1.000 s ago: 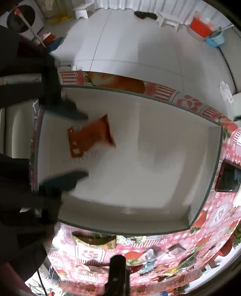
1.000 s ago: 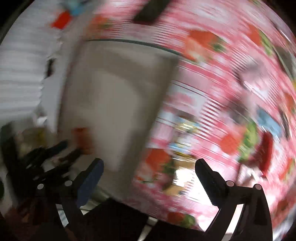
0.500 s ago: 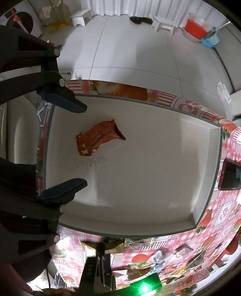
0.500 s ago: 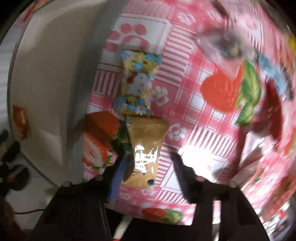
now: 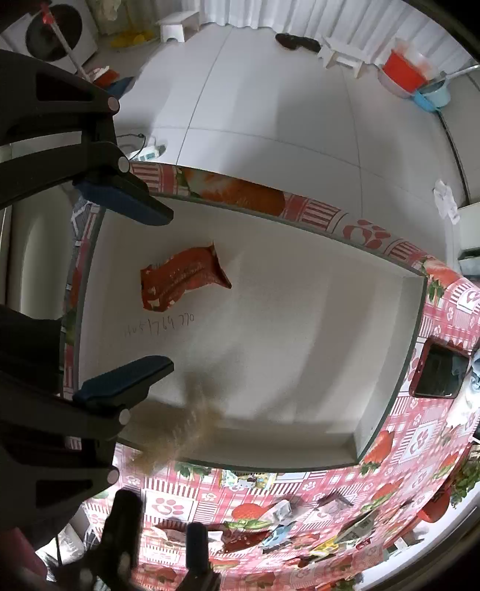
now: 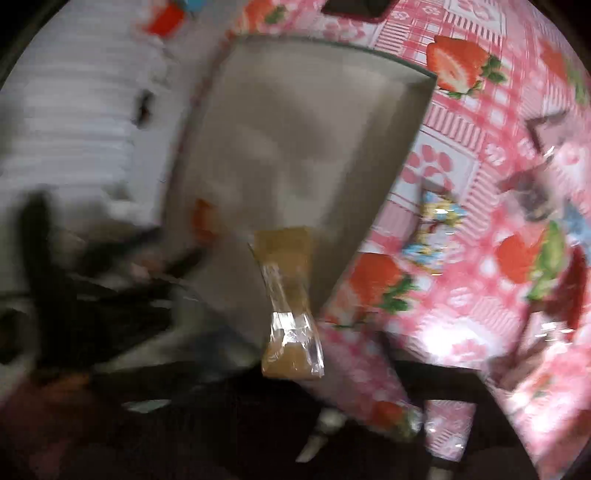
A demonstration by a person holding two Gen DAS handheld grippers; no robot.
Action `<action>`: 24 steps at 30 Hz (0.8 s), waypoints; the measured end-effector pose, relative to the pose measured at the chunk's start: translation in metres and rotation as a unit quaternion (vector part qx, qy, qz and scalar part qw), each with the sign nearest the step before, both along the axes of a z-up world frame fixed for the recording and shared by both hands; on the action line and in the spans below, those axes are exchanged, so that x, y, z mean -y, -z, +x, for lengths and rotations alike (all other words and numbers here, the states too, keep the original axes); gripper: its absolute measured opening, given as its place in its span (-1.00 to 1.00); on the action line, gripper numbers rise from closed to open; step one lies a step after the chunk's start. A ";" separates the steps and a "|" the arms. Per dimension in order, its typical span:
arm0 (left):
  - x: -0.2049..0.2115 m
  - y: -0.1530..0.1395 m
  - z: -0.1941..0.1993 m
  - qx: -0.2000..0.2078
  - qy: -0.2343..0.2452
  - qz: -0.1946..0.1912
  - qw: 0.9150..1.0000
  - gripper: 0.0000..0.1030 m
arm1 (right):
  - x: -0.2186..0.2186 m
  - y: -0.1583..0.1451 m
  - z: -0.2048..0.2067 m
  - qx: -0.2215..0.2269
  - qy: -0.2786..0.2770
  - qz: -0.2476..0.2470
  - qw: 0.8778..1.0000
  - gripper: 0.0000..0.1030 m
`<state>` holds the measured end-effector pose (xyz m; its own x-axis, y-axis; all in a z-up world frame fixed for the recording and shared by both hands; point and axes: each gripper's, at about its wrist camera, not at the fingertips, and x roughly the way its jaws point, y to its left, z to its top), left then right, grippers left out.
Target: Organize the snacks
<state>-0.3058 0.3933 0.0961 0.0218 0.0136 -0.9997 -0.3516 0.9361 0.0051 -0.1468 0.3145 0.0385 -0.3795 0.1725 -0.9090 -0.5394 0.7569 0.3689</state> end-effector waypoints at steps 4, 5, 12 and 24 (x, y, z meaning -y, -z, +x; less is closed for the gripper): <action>-0.004 0.002 0.005 -0.005 0.001 -0.004 1.000 0.50 | 0.020 0.022 0.003 0.001 0.015 -0.061 0.998 0.96; -0.002 0.004 0.006 -0.007 0.001 -0.005 1.000 0.50 | 0.032 0.027 0.007 -0.011 0.039 -0.068 0.997 0.96; 0.018 0.006 0.026 -0.004 0.044 -0.007 0.999 0.50 | 0.108 0.052 0.030 -0.031 0.158 -0.125 0.979 0.97; 0.068 0.003 0.050 -0.008 0.114 0.001 0.993 0.52 | 0.194 0.052 0.037 -0.047 0.235 -0.130 0.962 0.97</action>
